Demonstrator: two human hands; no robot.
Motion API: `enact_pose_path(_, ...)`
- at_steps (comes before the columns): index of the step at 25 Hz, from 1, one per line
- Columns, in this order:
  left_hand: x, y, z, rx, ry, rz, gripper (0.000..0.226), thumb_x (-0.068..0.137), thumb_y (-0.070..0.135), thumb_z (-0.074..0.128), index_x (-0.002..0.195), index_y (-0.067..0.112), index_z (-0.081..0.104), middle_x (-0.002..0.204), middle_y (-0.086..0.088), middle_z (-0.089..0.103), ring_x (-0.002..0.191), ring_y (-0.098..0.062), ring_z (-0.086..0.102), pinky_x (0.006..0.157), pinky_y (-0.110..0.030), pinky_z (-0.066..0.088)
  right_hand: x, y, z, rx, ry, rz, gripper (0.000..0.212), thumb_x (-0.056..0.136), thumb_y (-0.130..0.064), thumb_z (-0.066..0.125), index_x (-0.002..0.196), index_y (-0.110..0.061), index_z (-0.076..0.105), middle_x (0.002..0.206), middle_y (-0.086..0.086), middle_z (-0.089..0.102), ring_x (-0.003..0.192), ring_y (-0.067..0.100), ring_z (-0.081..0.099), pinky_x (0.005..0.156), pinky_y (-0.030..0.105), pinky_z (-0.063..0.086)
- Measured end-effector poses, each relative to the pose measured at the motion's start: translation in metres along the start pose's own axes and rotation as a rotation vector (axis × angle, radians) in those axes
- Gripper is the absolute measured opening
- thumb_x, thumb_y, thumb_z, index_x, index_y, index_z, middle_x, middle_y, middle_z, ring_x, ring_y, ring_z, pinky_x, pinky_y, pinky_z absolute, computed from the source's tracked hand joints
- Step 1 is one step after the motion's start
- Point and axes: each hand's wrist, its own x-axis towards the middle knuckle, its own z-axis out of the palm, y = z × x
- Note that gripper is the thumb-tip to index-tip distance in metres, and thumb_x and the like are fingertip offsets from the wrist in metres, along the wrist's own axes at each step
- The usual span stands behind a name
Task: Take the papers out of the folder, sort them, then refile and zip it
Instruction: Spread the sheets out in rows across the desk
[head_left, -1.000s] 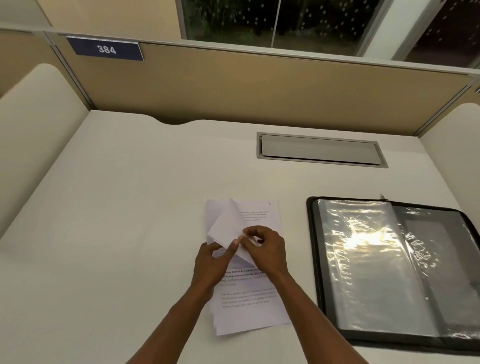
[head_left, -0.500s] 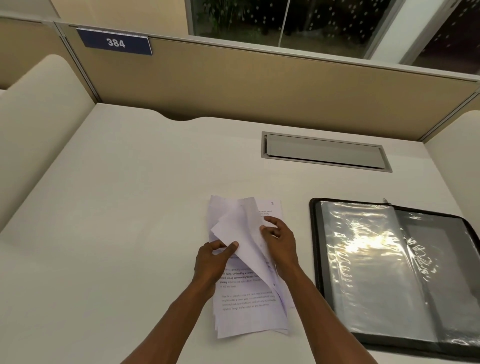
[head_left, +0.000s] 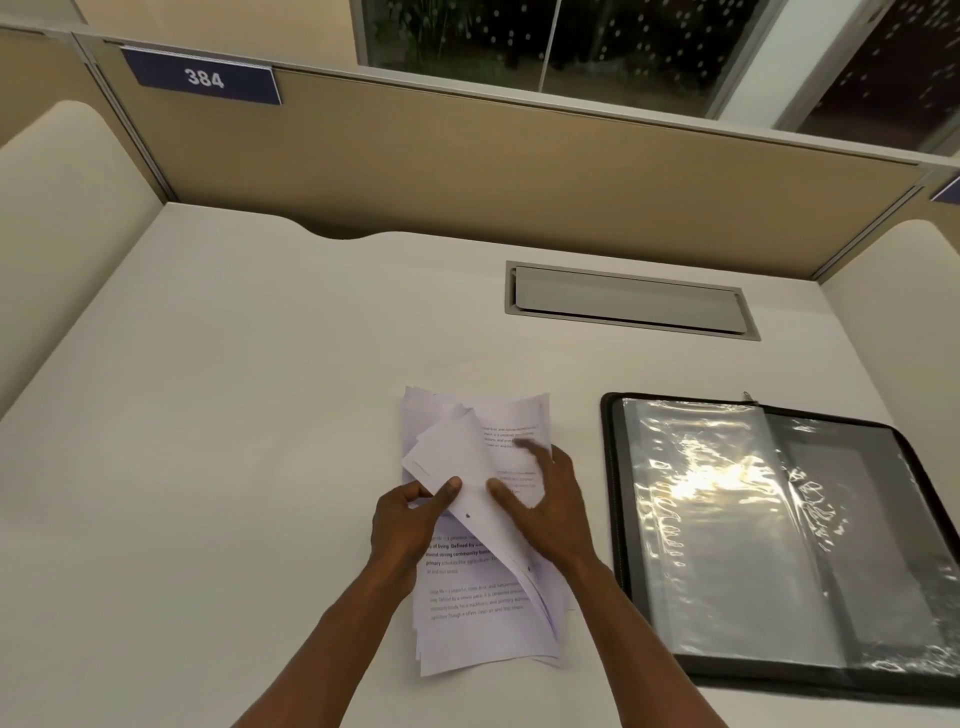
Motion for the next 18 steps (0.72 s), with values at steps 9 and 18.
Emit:
enact_pose_path(9, -0.003, 0.0, 0.001, -0.032, 0.02, 0.003, 0.029, 0.076, 0.037, 0.085, 0.093, 0.015, 0.076, 0.085, 0.001, 0.077, 0.084, -0.022, 0.073, 0.079, -0.038, 0.06, -0.001, -0.005, 0.002, 0.13, 0.067, 0.117, 0.019, 0.088, -0.041, 0.073, 0.104, -0.031, 0.067, 0.119, -0.009, 0.056, 0.116, 0.015, 0.058, 0.08, 0.002, 0.039)
enact_pose_path(18, -0.003, 0.002, 0.004, -0.003, 0.018, -0.002, 0.034, 0.079, 0.051, 0.077, 0.091, 0.019, 0.077, 0.09, 0.001, 0.077, 0.086, -0.021, 0.074, 0.083, -0.042, 0.061, -0.004, -0.007, -0.004, 0.202, 0.033, 0.07, 0.037, 0.099, -0.032, 0.062, 0.135, -0.035, 0.055, 0.123, -0.012, 0.067, 0.108, 0.011, 0.068, 0.089, 0.028, 0.058)
